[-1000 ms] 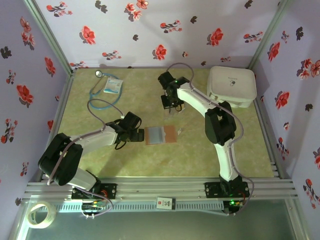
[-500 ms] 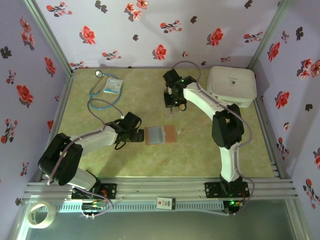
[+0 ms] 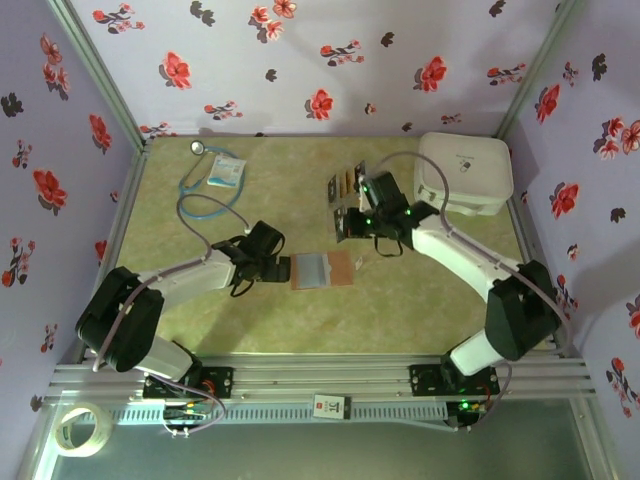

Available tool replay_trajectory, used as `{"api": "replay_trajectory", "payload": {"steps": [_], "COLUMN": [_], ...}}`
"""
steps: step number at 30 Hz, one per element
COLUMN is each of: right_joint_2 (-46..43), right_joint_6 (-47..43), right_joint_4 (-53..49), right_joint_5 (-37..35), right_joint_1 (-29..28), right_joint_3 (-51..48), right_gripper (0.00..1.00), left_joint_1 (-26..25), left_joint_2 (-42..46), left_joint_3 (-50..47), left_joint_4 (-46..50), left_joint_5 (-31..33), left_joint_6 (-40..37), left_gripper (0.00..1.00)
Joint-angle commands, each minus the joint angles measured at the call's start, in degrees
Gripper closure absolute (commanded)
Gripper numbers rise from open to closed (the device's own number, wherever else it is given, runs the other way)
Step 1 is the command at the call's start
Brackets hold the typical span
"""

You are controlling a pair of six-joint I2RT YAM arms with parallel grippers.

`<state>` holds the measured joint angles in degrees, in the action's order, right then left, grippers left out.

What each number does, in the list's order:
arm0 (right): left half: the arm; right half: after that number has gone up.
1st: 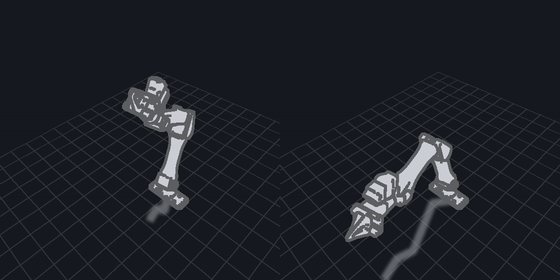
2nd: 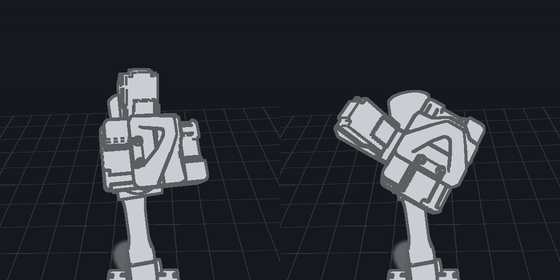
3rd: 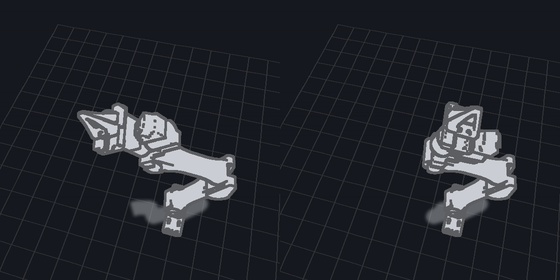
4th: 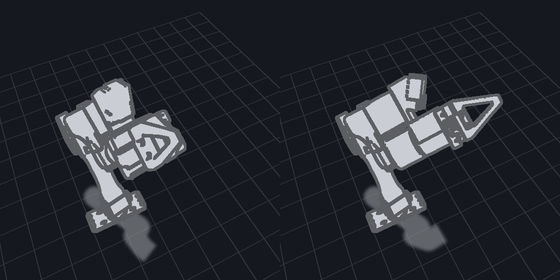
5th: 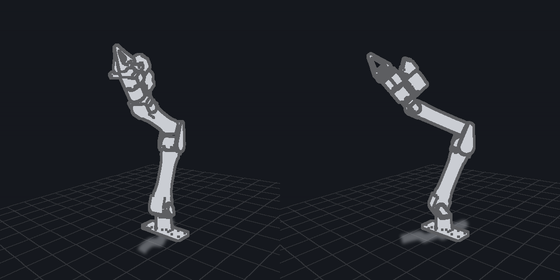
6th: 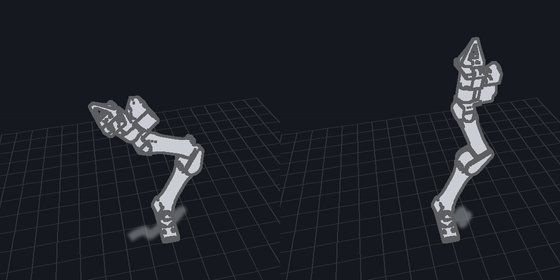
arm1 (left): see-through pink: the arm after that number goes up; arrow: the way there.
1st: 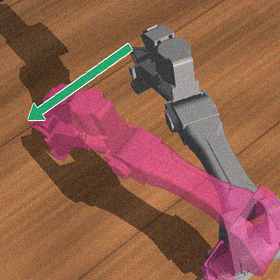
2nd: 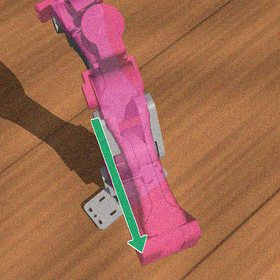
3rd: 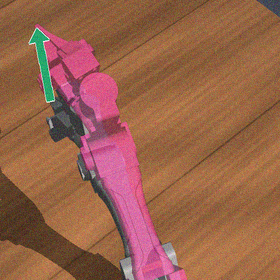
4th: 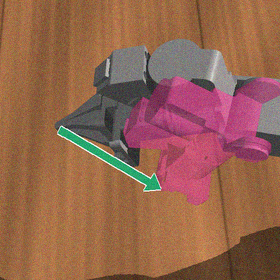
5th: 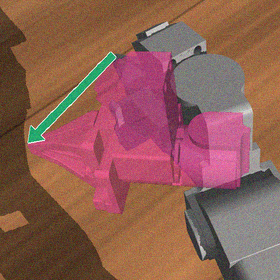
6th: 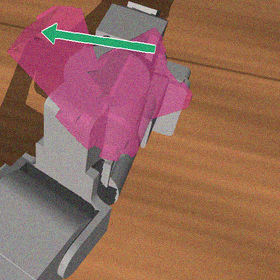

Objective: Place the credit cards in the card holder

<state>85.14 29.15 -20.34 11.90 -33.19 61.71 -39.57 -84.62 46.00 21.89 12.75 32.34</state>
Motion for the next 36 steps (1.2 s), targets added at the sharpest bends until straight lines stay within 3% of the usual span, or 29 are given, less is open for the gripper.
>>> {"api": "replay_trajectory", "payload": {"steps": [1, 7, 13, 36], "right_joint_2": [-3.5, -7.8, -8.4, 1.5], "right_joint_6": [7.8, 13.3, 15.2, 18.6], "right_joint_4": [16.7, 31.3, 38.6, 51.6], "right_joint_5": [4.5, 4.9, 4.6, 8.7], "right_joint_1": [0.2, 0.2, 0.1, -0.7], "right_joint_3": [-8.6, -22.5, -29.2, -32.0], "right_gripper": [1.00, 1.00, 1.00, 1.00], "left_joint_1": [-1.6, -4.2, -6.3, -7.4], "left_joint_2": [0.4, -2.1, -4.8, -9.0], "left_joint_3": [2.6, 4.3, 5.4, 5.3], "left_joint_4": [0.7, 0.3, -0.4, -1.2], "left_joint_5": [-0.5, -0.4, 0.4, 3.4], "left_joint_6": [-1.1, -0.7, -0.3, -0.8], "left_gripper": [0.00, 0.00, 0.00, 0.00]}}
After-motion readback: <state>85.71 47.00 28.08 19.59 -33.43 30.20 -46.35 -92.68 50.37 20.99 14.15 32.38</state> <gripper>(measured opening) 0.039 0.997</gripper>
